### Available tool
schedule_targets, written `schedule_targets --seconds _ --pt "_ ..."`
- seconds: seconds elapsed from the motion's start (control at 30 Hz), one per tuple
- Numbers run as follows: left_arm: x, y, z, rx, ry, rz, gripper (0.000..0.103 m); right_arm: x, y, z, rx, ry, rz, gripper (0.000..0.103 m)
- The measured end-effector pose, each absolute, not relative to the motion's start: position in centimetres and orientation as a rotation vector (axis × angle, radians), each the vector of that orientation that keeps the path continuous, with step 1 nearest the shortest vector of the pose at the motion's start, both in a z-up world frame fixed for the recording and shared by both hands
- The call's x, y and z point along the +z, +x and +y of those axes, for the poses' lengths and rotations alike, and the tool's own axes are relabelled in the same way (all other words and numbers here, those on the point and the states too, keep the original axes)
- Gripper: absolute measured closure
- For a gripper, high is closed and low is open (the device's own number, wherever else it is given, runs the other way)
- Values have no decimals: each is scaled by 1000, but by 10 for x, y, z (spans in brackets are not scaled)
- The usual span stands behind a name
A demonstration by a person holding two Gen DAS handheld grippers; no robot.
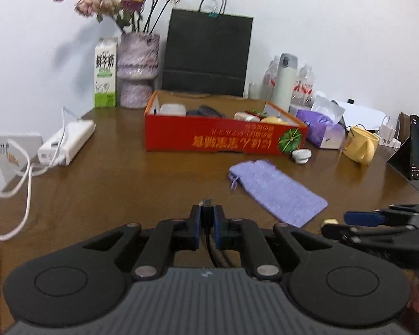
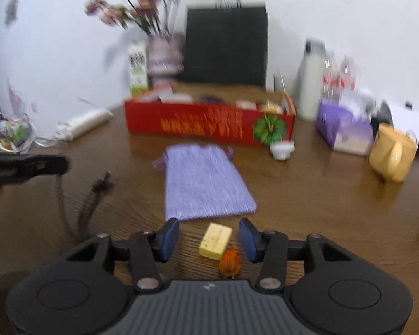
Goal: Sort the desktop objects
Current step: 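Grasp the black USB cable plug with the left tool while the right tool grasps the yellow block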
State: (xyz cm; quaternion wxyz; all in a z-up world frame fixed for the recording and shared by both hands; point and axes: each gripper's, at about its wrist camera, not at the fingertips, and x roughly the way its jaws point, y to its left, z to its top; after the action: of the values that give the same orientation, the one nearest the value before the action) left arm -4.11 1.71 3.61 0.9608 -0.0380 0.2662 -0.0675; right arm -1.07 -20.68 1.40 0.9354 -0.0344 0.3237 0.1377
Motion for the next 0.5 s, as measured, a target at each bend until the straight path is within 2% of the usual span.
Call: schedule_targets --seconds 0.03,0.1,0.23,0.27,0.33,0.37,0.5 --pt "35 -41 20 -137 -88 544 93 10 -4 -205 282 -64 688 70" --pt "35 -42 23 -135 -108 534 93 10 -1 -200 270 -76 680 83" --pt "34 -35 17 -187 -50 588 93 24 -13 -194 315 -48 612 83" --pt "32 -34 13 -206 -33 609 89 27 -16 -194 312 -52 588 83" --pt "26 -32 5 -197 -23 619 60 35 -22 -196 314 -45 560 83" --pt "23 -29 3 -177 -27 617 41 37 -24 -199 317 -40 558 83" --pt "13 -9 -7 -161 -40 673 39 41 -32 -209 316 -23 550 83"
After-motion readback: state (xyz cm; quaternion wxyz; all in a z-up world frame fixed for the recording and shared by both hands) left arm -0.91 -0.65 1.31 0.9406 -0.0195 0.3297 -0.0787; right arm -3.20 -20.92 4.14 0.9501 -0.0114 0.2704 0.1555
